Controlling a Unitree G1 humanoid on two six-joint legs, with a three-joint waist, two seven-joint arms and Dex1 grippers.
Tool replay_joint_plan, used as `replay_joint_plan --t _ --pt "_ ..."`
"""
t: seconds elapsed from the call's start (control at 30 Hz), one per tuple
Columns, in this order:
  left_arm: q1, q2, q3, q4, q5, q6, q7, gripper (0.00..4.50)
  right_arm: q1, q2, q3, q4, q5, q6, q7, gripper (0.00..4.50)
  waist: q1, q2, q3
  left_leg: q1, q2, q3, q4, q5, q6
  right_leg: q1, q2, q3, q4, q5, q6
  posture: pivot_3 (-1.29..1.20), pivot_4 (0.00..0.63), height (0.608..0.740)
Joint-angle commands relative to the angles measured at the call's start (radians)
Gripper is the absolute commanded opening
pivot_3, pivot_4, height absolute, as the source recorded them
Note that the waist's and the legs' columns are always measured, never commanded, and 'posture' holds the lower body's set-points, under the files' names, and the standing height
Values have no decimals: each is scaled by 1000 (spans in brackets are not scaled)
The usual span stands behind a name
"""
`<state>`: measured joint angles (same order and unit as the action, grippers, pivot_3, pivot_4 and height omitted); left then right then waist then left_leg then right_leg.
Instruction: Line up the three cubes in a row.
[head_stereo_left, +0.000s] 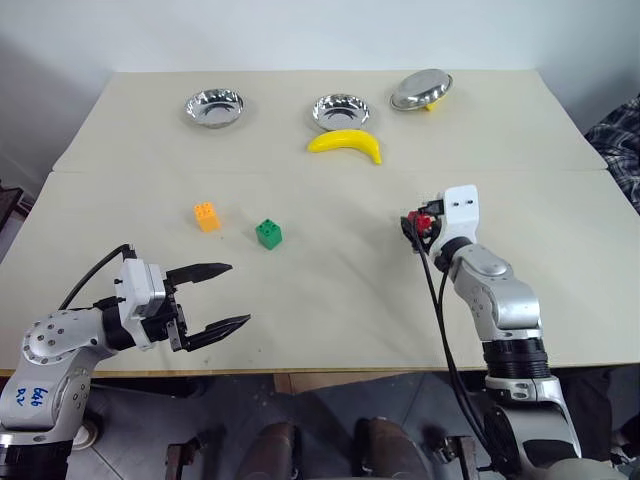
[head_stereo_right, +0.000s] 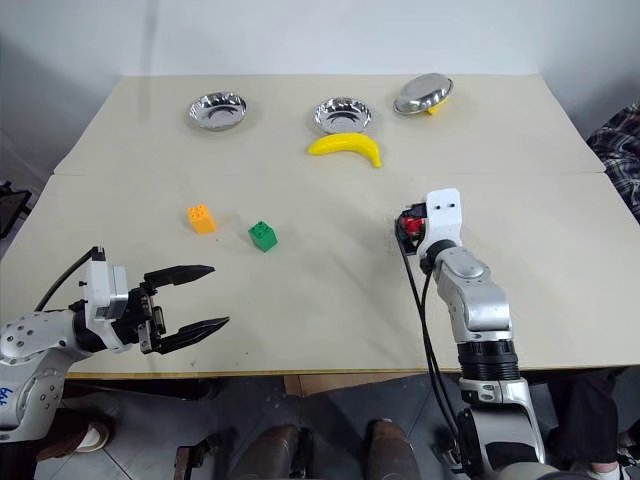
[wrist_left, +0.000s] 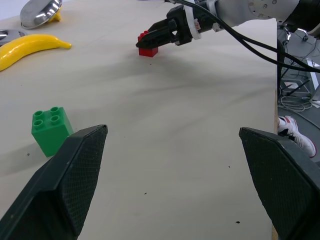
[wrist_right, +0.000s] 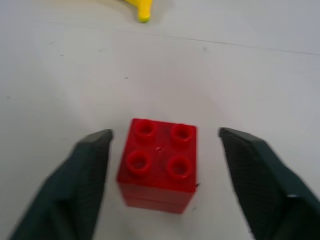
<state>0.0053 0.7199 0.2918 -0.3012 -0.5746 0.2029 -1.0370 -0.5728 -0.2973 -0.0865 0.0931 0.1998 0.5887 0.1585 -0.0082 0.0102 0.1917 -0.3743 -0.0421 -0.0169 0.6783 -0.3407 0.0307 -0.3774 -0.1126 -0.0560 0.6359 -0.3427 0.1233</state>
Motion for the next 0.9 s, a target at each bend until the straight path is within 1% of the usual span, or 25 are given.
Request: replay_joint_plan --t 0.03,0.07,0.1,0.2,0.27,0.3,0.37,0.4,0.43,0.47,0.53,0.6,0.63,0.7,0.8,0.9 --pt "7 1 11 -23 -3 -18 1 4500 -17 7 -10 -33 1 -2 2 2206 -2 0 0 0 0 0 0 0 0 0 0 0 0 0 0 0 150 740" --pt "7 1 13 -22 -3 -18 1 4500 -17 8 -10 -41 6 7 8 1810 -3 0 0 0 0 0 0 0 0 0 0 0 0 0 0 0 150 740" --pt "8 1 14 -22 -2 -20 2 4500 -17 9 -12 -52 13 17 12 1525 -4 0 0 0 0 0 0 0 0 0 0 0 0 0 0 0 150 740" --pt "10 1 15 -21 0 -23 4 4500 -22 -15 -16 -80 67 49 99 1492 -8 0 0 0 0 0 0 0 0 0 0 0 0 0 0 0 150 740" --pt "10 1 15 -19 1 -25 4 4500 -26 -78 -8 -94 125 40 261 1492 -9 0 0 0 0 0 0 0 0 0 0 0 0 0 0 0 150 740" --pt "10 2 15 -17 0 -26 3 4500 -21 -136 13 -102 160 31 397 1492 -8 0 0 0 0 0 0 0 0 0 0 0 0 0 0 0 150 740" --pt "14 4 17 -12 0 -31 -6 4500 0 -244 48 -113 211 -51 669 1492 -4 0 0 0 0 0 0 0 1 0 0 0 -1 0 0 0 150 740" --pt "19 5 18 -7 0 -34 -14 4500 7 -291 55 -96 239 -129 826 1492 -4 0 0 0 0 0 0 -1 2 1 0 0 -1 0 0 0 150 740" --pt "23 8 18 -2 1 -38 -21 4500 10 -323 52 -65 256 -206 945 1492 -4 0 0 0 0 0 0 -1 2 1 0 0 -2 0 0 0 150 740" --pt "26 10 17 6 5 -44 -30 4500 7 -364 68 -18 252 -263 1057 1492 -4 0 0 0 1 0 0 -1 2 2 0 0 -5 0 0 0 150 740" --pt "35 14 11 17 12 -54 -46 4500 -3 -432 120 93 191 -420 1237 1492 -5 0 0 0 1 0 0 -1 2 3 0 -1 -7 0 0 0 150 740" --pt "46 19 5 19 14 -50 -60 4500 -21 -469 163 200 140 -569 1367 1492 -6 0 0 1 1 0 0 -1 2 4 0 -1 -8 0 0 0 150 740" --pt "58 25 1 14 12 -45 -73 4500 -33 -480 180 250 138 -628 1415 1492 -7 0 0 1 1 0 0 -1 2 4 0 -1 -8 0 0 0 150 740" --pt "81 32 -9 -4 8 -39 -91 4500 -66 -481 211 353 162 -731 1453 1492 -10 0 0 1 1 0 0 -1 2 4 0 -1 -9 0 0 0 150 740" --pt "92 31 -15 -17 9 -42 -89 4500 -112 -461 266 468 158 -814 1456 1492 -19 0 0 1 1 0 1 -1 2 3 -1 -1 -9 0 0 0 150 740" --pt "88 29 -11 -24 4 -45 -82 4500 -142 -439 307 536 168 -870 1456 1492 -20 0 0 1 2 0 1 -1 1 4 0 -2 -9 0 0 0 150 740"
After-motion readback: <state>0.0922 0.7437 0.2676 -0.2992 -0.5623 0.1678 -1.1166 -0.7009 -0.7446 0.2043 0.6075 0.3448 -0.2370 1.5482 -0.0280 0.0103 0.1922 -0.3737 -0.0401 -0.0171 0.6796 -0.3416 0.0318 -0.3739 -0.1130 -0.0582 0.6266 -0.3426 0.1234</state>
